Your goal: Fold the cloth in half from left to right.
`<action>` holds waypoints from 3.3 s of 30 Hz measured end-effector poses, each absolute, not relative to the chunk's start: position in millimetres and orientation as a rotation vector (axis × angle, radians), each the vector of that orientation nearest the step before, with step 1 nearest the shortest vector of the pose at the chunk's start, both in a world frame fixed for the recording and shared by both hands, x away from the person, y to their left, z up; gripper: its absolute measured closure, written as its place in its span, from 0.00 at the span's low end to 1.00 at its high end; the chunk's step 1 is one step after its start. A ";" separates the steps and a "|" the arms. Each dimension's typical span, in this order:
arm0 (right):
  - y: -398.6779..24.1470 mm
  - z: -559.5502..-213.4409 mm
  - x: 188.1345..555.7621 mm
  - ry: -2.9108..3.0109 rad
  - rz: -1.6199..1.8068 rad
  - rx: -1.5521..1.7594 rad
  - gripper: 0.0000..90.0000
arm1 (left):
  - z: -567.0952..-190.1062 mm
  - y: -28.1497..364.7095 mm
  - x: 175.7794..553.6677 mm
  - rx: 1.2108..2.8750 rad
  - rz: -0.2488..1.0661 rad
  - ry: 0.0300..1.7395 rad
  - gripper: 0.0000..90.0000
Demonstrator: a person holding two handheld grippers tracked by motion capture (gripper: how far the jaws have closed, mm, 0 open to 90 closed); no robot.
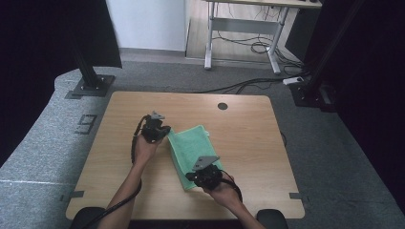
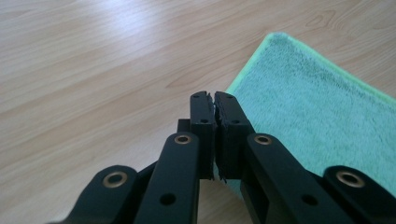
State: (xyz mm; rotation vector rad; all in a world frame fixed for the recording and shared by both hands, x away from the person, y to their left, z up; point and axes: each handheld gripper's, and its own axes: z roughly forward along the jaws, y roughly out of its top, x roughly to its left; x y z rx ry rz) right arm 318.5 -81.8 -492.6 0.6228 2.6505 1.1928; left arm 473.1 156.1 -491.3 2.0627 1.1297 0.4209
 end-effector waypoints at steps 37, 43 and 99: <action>-154.4 -516.5 343.9 2.565 1.071 0.864 0.97 | -509.5 57.8 520.0 2.217 0.450 1.015 0.96; -157.0 -520.3 346.2 2.564 1.050 0.874 0.97 | -513.4 52.6 523.7 2.205 0.442 1.012 0.95; -157.5 -518.4 347.9 2.525 1.030 0.970 0.52 | -519.4 116.6 412.4 2.214 0.448 0.899 0.21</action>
